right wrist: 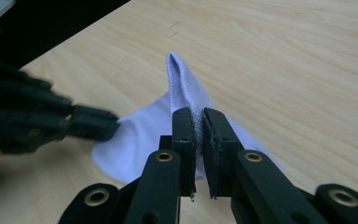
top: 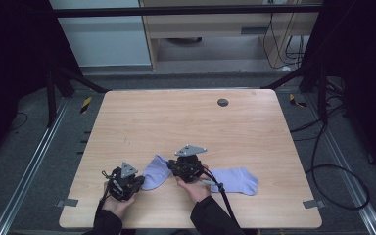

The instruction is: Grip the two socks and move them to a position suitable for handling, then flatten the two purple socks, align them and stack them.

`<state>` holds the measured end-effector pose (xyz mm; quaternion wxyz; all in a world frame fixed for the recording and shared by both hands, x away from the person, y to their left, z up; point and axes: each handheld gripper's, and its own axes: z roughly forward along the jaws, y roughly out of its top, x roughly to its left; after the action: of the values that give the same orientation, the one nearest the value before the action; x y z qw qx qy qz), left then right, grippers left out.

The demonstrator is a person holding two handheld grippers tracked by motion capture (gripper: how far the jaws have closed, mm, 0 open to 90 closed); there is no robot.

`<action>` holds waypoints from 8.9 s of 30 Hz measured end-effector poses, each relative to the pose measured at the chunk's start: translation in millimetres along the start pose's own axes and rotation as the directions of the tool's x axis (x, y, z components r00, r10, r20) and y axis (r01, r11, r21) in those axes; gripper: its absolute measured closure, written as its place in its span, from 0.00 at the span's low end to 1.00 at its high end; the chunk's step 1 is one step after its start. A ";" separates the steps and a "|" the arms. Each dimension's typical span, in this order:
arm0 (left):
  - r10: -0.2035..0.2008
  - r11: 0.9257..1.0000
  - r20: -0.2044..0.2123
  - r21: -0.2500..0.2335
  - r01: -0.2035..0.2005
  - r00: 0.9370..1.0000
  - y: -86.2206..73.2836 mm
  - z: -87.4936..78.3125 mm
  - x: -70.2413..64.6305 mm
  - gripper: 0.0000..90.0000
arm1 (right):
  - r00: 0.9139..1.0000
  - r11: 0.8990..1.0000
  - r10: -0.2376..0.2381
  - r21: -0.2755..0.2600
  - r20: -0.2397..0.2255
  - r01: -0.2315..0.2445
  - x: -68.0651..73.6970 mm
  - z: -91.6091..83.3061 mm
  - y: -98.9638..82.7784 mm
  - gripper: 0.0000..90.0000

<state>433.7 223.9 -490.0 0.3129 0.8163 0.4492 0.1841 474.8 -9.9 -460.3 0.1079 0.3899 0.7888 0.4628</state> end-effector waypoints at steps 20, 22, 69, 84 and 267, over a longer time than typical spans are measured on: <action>-0.057 0.997 -0.018 -0.056 0.056 0.998 -0.8 -10.0 5.3 0.70 | 0.986 0.999 -0.038 0.042 0.165 0.032 -34.5 27.9 23.4 0.77; -0.065 0.996 -0.024 -0.061 0.063 0.998 -1.6 -11.7 5.0 0.66 | 0.985 0.998 -0.043 0.051 0.168 0.035 -38.6 23.9 22.7 0.77; -0.107 0.994 -0.168 -0.048 0.100 0.980 5.2 -12.4 46.6 0.87 | 0.998 0.994 -0.002 0.108 0.065 -0.005 3.7 16.0 -37.3 0.89; -0.174 0.971 -0.071 -0.176 0.159 0.982 11.8 -36.5 33.1 0.57 | 0.993 1.000 0.024 -0.010 0.116 -0.023 -28.7 -49.7 -9.4 0.60; -0.099 0.995 -0.063 -0.008 0.099 0.993 -4.4 -8.5 53.0 0.96 | 0.988 0.989 -0.072 0.138 0.137 0.053 -2.5 36.0 -21.1 0.96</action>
<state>454.1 273.6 -485.6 0.3095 0.7860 0.4984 0.1951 484.6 5.9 -497.7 0.1518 0.4033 0.8202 0.3763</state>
